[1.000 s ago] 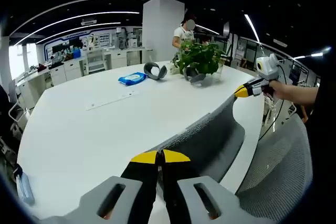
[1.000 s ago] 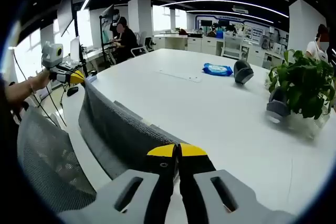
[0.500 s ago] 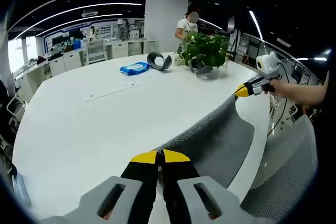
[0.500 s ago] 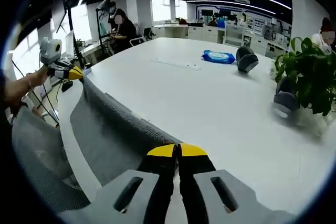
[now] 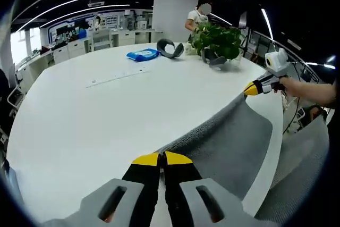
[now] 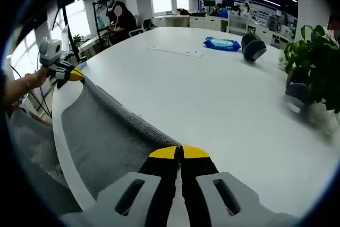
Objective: Fold the towel on the table until its edges align and the towel forms a compact rectangular stack.
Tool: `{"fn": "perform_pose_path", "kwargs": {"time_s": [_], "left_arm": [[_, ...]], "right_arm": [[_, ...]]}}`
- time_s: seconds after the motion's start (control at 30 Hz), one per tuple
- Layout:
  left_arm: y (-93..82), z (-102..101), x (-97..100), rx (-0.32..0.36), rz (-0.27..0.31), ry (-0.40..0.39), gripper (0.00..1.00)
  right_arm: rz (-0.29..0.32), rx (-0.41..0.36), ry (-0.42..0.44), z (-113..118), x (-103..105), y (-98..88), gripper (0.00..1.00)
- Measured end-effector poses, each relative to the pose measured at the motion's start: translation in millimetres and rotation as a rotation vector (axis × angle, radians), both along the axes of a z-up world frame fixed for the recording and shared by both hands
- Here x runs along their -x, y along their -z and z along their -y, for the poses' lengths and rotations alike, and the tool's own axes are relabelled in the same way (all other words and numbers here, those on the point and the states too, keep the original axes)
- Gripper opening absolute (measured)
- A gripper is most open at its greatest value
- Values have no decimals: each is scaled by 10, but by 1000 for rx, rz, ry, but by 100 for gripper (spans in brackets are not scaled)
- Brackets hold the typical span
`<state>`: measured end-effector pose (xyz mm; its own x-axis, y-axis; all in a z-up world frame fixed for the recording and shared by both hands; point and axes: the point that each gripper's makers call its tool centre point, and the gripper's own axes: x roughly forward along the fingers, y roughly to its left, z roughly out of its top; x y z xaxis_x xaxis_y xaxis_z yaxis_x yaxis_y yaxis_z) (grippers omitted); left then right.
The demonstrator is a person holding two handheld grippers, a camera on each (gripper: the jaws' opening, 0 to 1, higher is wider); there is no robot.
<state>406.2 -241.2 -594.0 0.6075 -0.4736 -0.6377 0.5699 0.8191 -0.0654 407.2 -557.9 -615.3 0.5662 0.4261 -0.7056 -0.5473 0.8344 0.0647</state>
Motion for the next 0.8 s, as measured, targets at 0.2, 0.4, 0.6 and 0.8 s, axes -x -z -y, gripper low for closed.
{"fn": "perform_pose_path", "kwargs": {"time_s": [0.2, 0.4, 0.6, 0.8], "left_arm": [[229, -24, -97, -50, -10, -14, 2], [366, -14, -124, -140, -2, 7, 2], [456, -78, -199, -212, 24, 3, 5], [452, -181, -261, -226, 50, -40, 14]], "right_arm": [[-23, 39, -16, -22, -60, 150, 0], [-30, 91, -48, -27, -106, 260, 0], [-22, 119, -57, -1, -141, 304, 0], [18, 170, -56, 77, -167, 284, 9]]}}
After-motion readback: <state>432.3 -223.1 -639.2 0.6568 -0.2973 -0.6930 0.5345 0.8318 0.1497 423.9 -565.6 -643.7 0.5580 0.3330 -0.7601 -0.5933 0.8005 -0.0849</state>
